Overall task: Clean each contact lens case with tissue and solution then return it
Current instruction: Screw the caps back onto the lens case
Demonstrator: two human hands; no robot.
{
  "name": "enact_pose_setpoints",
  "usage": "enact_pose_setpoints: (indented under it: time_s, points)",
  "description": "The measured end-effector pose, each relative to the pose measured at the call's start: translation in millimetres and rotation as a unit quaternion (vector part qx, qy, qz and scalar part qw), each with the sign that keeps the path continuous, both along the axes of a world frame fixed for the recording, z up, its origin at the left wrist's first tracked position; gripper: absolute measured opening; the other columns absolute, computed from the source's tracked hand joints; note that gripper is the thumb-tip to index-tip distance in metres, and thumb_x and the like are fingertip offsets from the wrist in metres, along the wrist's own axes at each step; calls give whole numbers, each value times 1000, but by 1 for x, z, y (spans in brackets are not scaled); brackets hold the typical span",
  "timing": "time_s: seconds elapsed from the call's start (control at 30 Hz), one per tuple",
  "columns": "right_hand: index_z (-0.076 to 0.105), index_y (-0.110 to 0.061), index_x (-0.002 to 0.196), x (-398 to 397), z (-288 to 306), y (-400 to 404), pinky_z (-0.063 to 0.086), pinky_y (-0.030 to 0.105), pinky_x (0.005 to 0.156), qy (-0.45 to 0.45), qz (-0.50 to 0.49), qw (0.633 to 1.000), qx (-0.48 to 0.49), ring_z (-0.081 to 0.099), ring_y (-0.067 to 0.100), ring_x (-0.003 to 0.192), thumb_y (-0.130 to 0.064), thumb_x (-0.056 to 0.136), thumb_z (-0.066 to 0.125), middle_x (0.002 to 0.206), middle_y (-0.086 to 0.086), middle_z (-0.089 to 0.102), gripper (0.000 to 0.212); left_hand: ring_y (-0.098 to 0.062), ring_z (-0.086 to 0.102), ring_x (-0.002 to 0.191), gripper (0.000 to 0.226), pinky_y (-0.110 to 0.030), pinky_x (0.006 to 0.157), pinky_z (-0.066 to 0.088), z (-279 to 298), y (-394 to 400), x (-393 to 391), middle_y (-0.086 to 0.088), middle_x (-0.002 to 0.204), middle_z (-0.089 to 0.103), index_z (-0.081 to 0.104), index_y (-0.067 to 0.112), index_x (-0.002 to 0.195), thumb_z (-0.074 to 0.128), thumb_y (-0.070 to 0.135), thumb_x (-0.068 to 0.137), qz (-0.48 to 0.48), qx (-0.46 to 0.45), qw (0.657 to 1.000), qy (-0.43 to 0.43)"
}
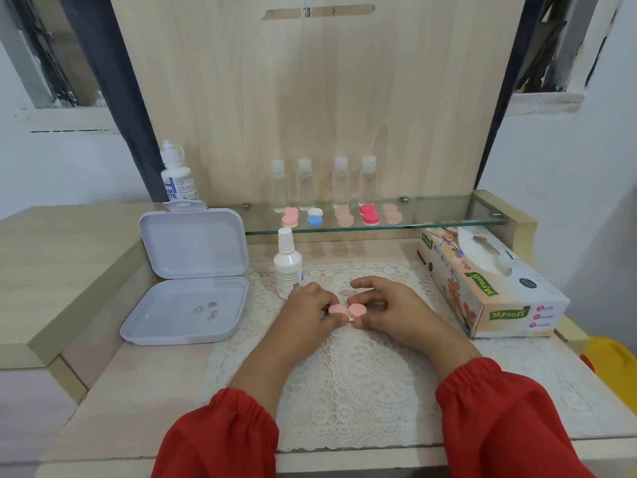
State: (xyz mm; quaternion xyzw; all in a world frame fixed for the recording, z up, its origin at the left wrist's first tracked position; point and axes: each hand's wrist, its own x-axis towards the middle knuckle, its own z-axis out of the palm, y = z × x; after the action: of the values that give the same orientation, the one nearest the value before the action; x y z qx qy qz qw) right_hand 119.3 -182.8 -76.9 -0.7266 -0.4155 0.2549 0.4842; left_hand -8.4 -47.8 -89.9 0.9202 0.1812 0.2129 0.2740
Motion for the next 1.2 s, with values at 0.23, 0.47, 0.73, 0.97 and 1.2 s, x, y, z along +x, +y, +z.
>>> enact_pose_setpoints:
  time_s: [0.23, 0.47, 0.73, 0.97, 1.2]
  points:
    - [60, -29, 106, 3, -2, 1, 53, 18, 78, 3, -7, 1000, 6, 69, 9, 92, -1, 72, 80, 94, -6, 75, 48, -11, 41, 104, 22, -25, 92, 34, -1, 0, -1, 9, 101, 52, 66, 22, 105, 66, 35, 87, 0, -2, 1000, 2]
    - [57, -27, 119, 5, -2, 0, 51, 12, 77, 27, 10, 1000, -8, 66, 0, 96, 0, 75, 78, 106, -8, 71, 56, -10, 40, 103, 22, -22, 89, 32, 0, 0, 0, 11, 98, 50, 66, 21, 104, 67, 34, 87, -2, -8, 1000, 0]
    - [62, -26, 106, 2, -1, 1, 49, 11, 75, 2, -15, 1000, -2, 68, 4, 89, -4, 72, 80, 91, -8, 75, 44, -13, 43, 102, 20, -24, 88, 35, 0, 1, 2, 10, 97, 51, 67, 21, 100, 68, 35, 85, -1, -6, 1000, 5]
    - [63, -23, 105, 1, 0, 0, 46, 6, 69, 11, -18, 1000, 12, 64, -9, 82, 2, 76, 76, 95, -11, 72, 41, -10, 46, 107, 43, -21, 93, 35, 1, 3, -4, 11, 103, 54, 59, 22, 128, 68, 23, 86, -7, -55, 998, -5]
    - [63, -22, 105, 2, -1, -2, 55, 19, 77, 63, -12, 997, 41, 66, 6, 100, 6, 79, 71, 106, -5, 72, 40, -6, 45, 94, 33, -14, 86, 33, 4, -2, -9, 19, 92, 58, 66, 29, 120, 65, 20, 88, -44, -28, 998, -21]
